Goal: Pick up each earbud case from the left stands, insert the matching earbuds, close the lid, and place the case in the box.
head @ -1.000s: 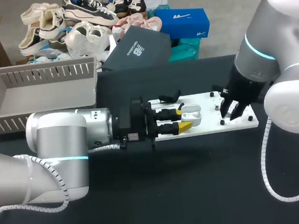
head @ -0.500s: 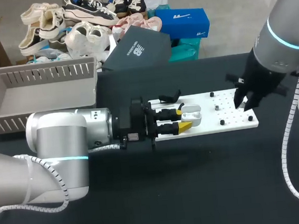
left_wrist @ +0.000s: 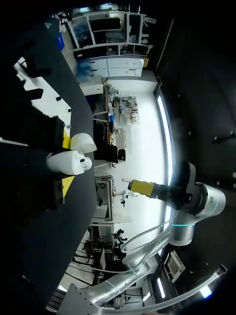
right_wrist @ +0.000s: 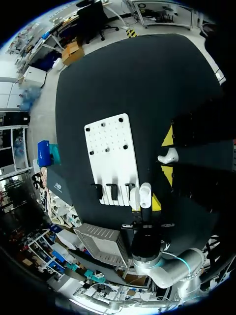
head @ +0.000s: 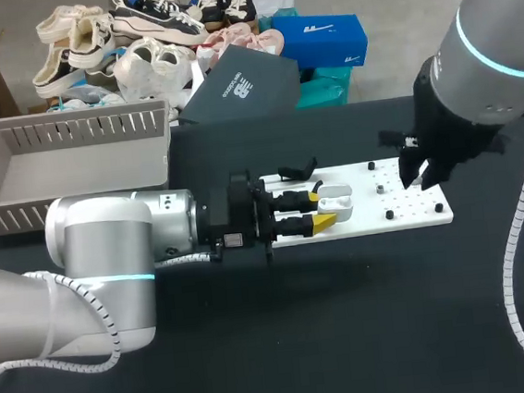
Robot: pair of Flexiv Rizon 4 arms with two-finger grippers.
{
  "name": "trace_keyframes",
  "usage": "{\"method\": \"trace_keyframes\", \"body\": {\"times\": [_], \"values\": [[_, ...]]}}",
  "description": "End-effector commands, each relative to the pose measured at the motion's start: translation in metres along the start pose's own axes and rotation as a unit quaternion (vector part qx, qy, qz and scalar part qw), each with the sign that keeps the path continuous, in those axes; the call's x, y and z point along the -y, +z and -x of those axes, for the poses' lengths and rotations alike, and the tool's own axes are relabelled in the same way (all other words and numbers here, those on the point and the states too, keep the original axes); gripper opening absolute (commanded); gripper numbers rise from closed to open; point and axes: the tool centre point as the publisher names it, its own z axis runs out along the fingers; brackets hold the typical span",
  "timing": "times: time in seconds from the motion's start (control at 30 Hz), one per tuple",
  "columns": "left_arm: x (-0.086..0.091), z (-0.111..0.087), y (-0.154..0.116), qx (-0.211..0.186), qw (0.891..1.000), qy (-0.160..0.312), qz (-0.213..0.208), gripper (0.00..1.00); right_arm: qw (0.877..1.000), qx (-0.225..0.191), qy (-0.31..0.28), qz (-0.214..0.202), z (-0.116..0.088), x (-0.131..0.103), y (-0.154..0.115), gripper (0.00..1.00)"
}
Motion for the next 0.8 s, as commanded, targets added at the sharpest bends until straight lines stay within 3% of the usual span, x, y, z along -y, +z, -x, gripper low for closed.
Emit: {"method": "trace_keyframes", "body": {"times": [0.03,0.47,0.8], "values": [[0.002,0.000,0.000,0.000,1.000,0.001,0.003,0.00,0.999,-0.035,-0.021,-0.011,-0.003,-0.024,-0.008,0.00],[0.002,0.000,0.000,0.000,1.000,0.001,0.003,0.00,0.992,-0.092,-0.079,-0.015,-0.004,-0.075,0.007,0.00],[0.002,0.000,0.000,0.000,1.000,0.001,0.003,0.00,0.991,-0.104,-0.078,-0.019,0.002,-0.087,0.022,0.00]]}}
